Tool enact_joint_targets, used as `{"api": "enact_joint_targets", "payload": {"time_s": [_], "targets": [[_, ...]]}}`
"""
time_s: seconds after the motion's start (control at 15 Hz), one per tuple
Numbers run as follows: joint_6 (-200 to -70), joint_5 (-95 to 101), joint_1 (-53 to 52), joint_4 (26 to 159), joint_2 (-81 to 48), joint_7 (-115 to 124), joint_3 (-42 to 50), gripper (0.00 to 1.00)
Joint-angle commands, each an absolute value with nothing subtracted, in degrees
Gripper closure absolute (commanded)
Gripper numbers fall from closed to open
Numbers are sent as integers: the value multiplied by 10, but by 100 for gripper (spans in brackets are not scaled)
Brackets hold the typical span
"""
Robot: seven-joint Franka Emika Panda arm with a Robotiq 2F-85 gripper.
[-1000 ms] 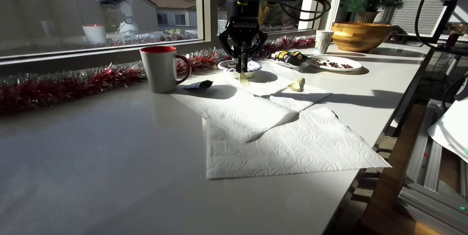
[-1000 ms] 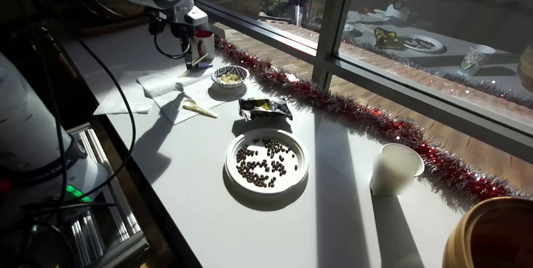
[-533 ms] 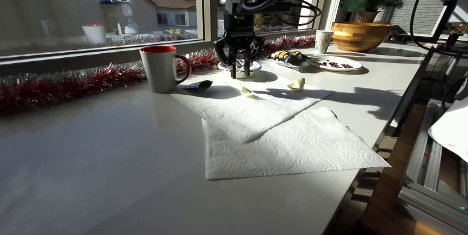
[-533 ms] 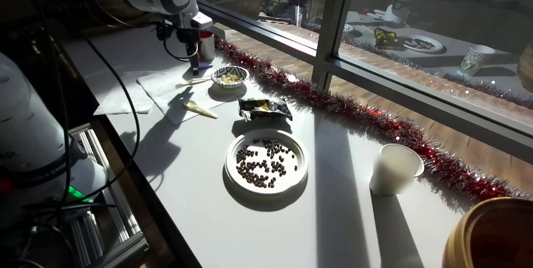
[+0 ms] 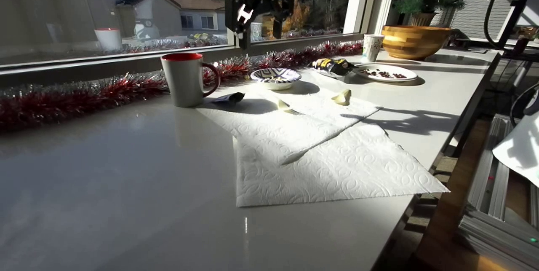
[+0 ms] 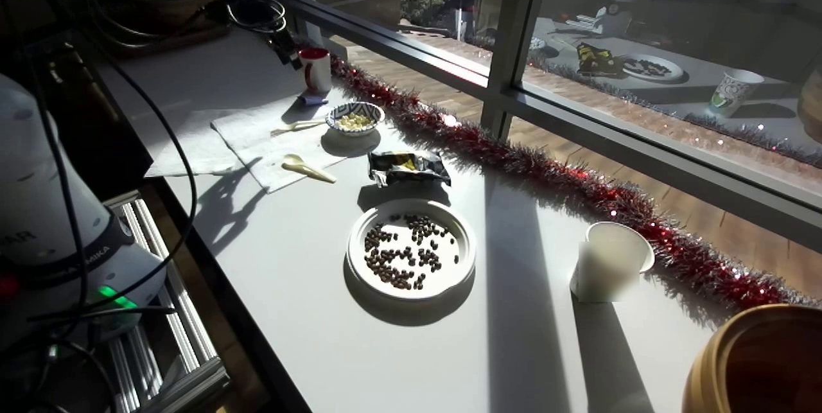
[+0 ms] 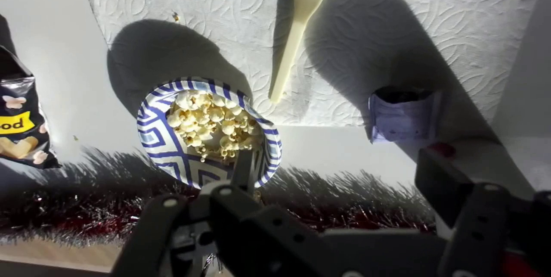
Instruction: Use fork to move the small plate and the paper towels to the left
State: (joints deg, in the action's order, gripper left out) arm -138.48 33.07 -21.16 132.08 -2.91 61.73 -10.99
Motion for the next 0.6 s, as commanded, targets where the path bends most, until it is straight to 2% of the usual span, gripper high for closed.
{"api": "enact_joint_targets", "payload": {"time_s": [0.0, 0.27, 0.33, 0.53], "targets": [[-1381, 461, -209, 1349, 29, 709, -138, 0], [-1392, 435, -195, 1375, 93, 780, -161, 0], [-1385, 447, -192, 1342, 45, 744, -165, 0], [-1385, 447, -187, 1346, 55, 746, -172, 0]]}}
